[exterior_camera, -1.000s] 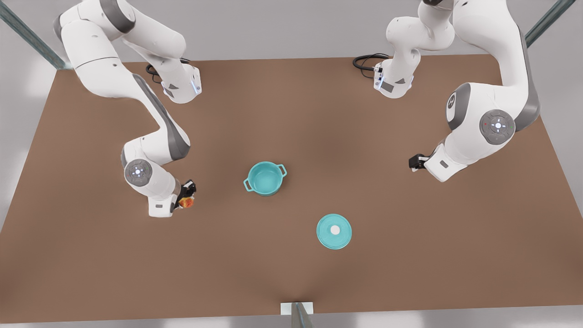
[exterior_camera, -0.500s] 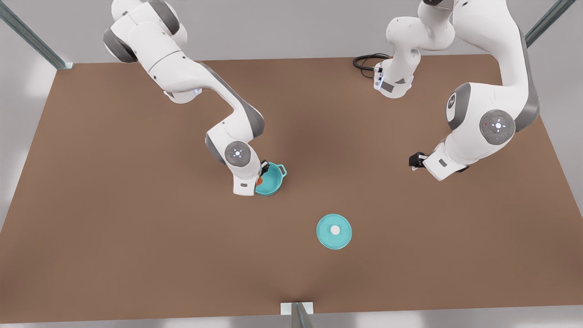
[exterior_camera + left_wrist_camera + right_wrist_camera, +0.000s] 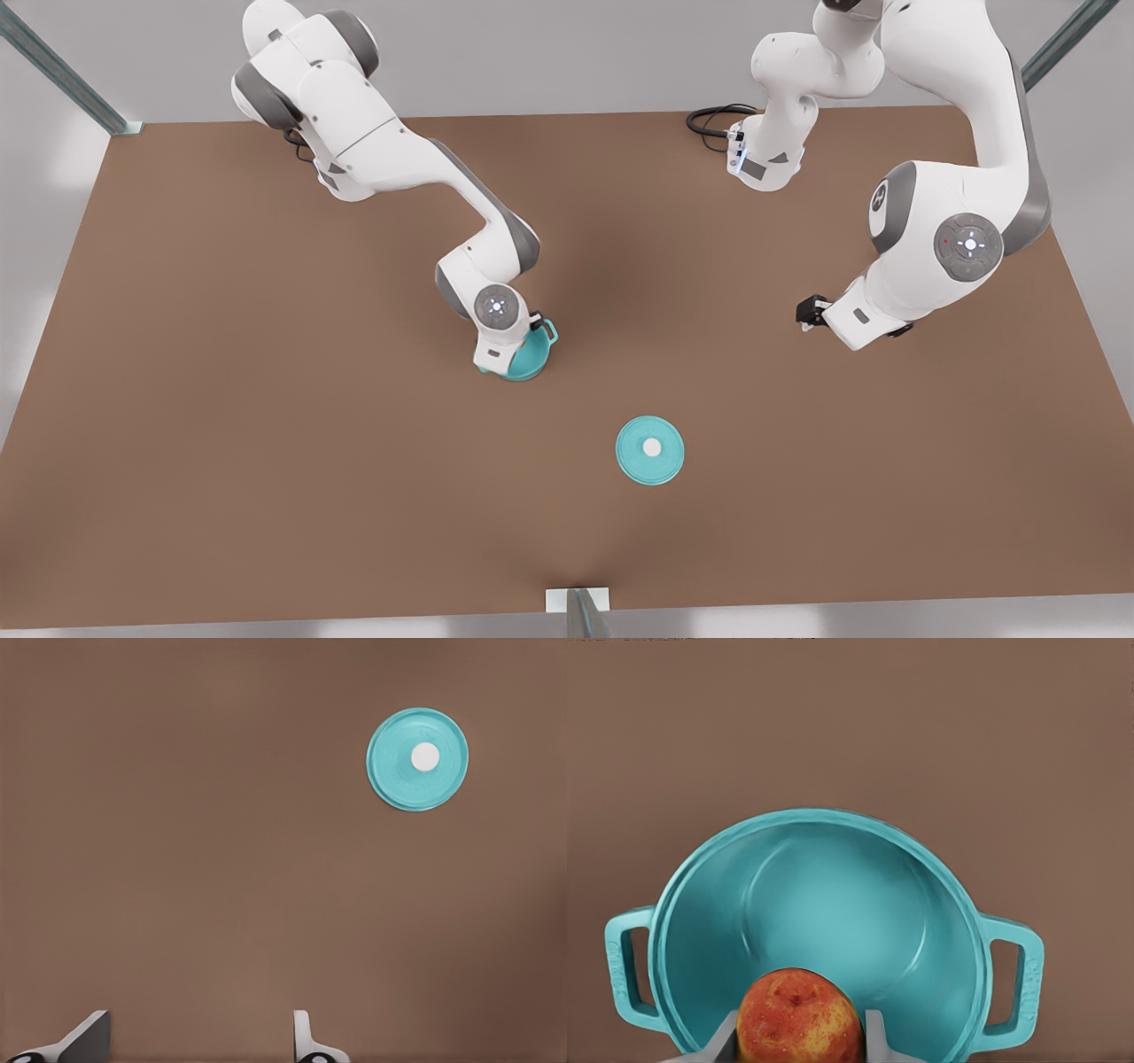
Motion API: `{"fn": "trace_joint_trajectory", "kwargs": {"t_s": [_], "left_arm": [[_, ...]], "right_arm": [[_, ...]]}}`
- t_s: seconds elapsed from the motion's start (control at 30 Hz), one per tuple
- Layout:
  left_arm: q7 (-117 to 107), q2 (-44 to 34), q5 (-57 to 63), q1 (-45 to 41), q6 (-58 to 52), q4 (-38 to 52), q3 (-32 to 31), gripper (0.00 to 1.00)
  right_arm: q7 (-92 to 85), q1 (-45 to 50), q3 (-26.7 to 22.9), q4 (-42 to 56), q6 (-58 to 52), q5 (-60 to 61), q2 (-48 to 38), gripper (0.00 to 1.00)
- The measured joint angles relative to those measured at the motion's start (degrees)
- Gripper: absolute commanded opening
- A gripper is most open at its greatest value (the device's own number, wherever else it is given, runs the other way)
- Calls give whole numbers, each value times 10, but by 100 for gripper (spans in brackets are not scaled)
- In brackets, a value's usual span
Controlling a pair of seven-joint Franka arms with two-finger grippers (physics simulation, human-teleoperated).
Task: Open the pot lid and put the potato into the pot
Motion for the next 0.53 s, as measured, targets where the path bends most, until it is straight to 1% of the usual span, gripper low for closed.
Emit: {"fn": "trace_joint_trajectory", "kwargs": {"t_s": [0.03,0.23,0.27,0.33,0.4,0.47,0.53], "left_arm": [[1,0,0,1,0,0,2,100],[4,-1,-5,14,-1,-1,9,100],[5,-2,-6,16,-1,0,9,100],[6,-2,-10,16,-1,0,9,100],[6,-3,-13,16,-1,-1,9,100],[7,-3,-16,16,-1,-1,10,100],[8,-3,-17,16,-2,-1,10,100]], "right_arm": [[6,0,0,1,2,-2,0,100],[33,-5,-4,6,3,-4,-11,100],[36,-25,-13,7,-9,-5,-33,100],[43,-77,-70,24,-50,-9,-98,100],[43,-139,-104,39,-87,-23,-146,100],[35,-209,-112,50,-118,-38,-170,100],[27,-253,-114,53,-142,-51,-180,100]]}}
